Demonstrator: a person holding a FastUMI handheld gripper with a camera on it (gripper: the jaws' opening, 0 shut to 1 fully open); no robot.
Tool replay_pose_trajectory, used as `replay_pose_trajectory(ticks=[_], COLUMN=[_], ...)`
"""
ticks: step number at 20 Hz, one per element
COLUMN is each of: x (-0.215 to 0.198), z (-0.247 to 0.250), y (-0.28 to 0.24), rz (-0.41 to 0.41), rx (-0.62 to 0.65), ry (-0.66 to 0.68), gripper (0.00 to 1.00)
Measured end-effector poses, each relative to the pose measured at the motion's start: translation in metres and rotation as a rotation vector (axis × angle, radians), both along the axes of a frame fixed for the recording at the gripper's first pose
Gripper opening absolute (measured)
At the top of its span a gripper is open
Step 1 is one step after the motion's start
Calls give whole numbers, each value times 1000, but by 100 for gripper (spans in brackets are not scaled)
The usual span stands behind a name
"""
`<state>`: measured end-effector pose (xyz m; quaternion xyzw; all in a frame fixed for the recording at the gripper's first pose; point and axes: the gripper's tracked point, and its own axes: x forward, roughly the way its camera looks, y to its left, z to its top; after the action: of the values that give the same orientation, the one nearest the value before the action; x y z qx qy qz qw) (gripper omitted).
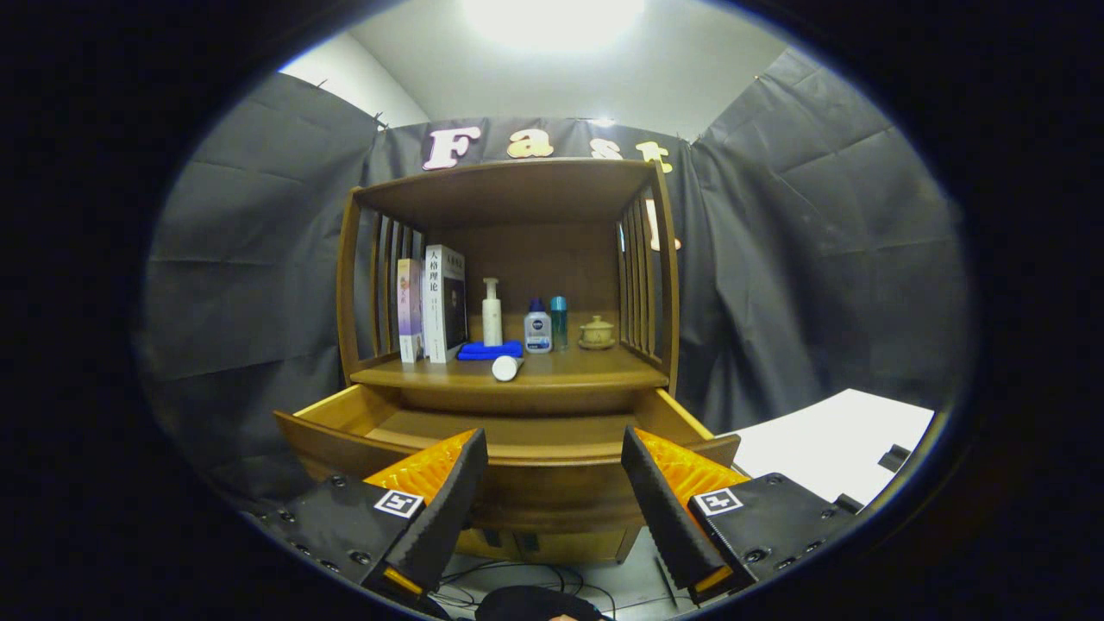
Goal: Pull open the drawer, take out the items inside it, and place them on the countertop above the cabinet.
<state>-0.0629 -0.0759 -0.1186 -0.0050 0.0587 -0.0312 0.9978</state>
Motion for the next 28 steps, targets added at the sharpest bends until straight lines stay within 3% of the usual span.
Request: replay_pose_trajectory(ticks=[4, 14, 28], x=[0, 15, 57], z=[-38, -48, -87], y=[6, 40, 65], rz=[-18, 25, 48], rx=[-55, -95, -82], ry=[85, 61, 131], gripper=[98, 100, 100])
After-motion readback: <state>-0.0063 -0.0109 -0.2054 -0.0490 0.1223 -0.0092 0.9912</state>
